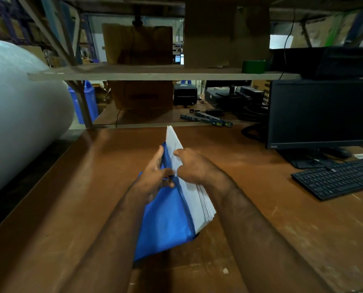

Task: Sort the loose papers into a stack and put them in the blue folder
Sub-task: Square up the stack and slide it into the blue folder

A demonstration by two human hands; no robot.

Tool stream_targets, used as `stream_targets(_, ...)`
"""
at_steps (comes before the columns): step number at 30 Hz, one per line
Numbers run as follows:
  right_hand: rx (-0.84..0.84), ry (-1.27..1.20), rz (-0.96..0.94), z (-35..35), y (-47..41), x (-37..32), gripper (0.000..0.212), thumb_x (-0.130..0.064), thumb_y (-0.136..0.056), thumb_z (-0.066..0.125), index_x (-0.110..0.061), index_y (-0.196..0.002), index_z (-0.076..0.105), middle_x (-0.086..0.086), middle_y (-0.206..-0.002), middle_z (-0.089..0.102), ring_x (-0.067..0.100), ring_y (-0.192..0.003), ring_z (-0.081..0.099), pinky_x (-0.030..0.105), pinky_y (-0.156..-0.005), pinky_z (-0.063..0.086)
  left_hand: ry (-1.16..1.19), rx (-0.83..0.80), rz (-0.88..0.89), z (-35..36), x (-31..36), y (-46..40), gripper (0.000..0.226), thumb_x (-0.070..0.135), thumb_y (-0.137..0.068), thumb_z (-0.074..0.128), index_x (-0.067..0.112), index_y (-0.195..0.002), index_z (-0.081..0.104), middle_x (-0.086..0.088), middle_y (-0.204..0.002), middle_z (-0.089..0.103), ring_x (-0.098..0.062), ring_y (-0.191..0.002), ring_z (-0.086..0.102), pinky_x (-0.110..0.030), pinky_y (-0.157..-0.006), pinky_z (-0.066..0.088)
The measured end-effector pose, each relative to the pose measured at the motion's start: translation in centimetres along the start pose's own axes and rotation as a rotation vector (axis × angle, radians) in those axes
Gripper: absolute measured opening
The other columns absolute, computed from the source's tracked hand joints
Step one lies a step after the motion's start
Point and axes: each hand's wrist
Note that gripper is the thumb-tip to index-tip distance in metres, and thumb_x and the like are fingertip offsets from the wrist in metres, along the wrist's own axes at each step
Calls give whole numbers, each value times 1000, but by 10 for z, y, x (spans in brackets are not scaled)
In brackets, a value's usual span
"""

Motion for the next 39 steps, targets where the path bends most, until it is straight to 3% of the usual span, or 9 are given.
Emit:
stream_targets(6, 98, 183, -47, -68, -25, -55, 43, -14, -98, 57, -13, -140, 53, 10, -130, 59, 22, -100, 62, 32, -77, 56, 259, 69, 164, 3, 44, -2, 72, -15, -92, 53, 28, -149, 39, -11, -142, 56, -14, -74, 70, -21, -47, 52)
stream_targets(10, 100, 291, -108, -76, -35, -78, 28, -17, -98, 58, -11, -126, 60, 5, -102, 61, 11, -72, 54, 24, -56, 42, 252, 121, 135, 6, 60, -6, 62, -13, -92, 51, 25, -141, 48, -13, -105, 69, -12, -55, 60, -24, -49, 53)
stream_targets(14, 130, 333, -113, -35, -37, -68, 28, -18, -90, 71, -10, -116, 63, 8, -104, 62, 25, -98, 65, 35, -76, 56, 85, 158, 51, -9, 50, 2, 56, -4, -97, 50, 20, -146, 54, -21, -121, 69, -41, -100, 70, -56, -86, 58)
stream_targets(20, 145, 249, -63, -11, -35, -60, 54, -20, -89, 72, -15, -138, 50, 12, -126, 61, 33, -114, 61, 39, -88, 55, -31, 196, 24, -21, 55, 11, 41, -5, -102, 42, 27, -128, 51, -7, -106, 70, -20, -78, 72, -36, -62, 61)
stream_targets(24, 174, 364, -59, -14, -38, -62, 23, -14, -93, 66, -11, -115, 61, 12, -109, 61, 33, -108, 62, 38, -80, 49, -96, 173, 30, -22, 58, 9, 46, -4, -102, 41, 23, -138, 49, -7, -102, 68, -16, -71, 70, -30, -56, 58)
stream_targets(29, 159, 408, -63, -19, -41, -66, 16, -18, -93, 68, -16, -98, 53, 8, -98, 56, 27, -95, 59, 37, -73, 49, -81, 123, 49, -19, 66, 4, 47, -3, -103, 42, 23, -142, 50, -11, -109, 69, -19, -77, 69, -29, -56, 58)
stream_targets(32, 45, 417, 12, -4, -48, -57, 43, -25, -97, 63, -8, -134, 49, 12, -113, 61, 32, -106, 62, 39, -77, 48, -117, 96, 36, -18, 65, 3, 60, -5, -101, 43, 21, -155, 38, -12, -131, 64, -16, -75, 73, -28, -55, 57)
stream_targets(35, -58, 366, 31, 2, -52, -42, 86, -28, -100, 60, -11, -162, 3, 19, -141, 50, 35, -122, 55, 42, -92, 50, -158, 83, 19, -19, 63, 8, 69, -3, -102, 45, 27, -161, 25, -10, -139, 60, -20, -83, 73, -29, -56, 58)
stream_targets(39, 10, 281, -84, -9, -53, -34, 67, -26, -104, 50, -18, -161, 18, 13, -147, 46, 31, -127, 51, 39, -94, 48, -179, 62, 17, -19, 69, 9, 68, -2, -102, 47, 25, -160, 28, -15, -124, 67, -24, -84, 70, -26, -52, 55)
Point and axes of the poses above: each hand's wrist, its own y-axis away from the middle knuckle, its own z-axis out of the palm, x = y × z
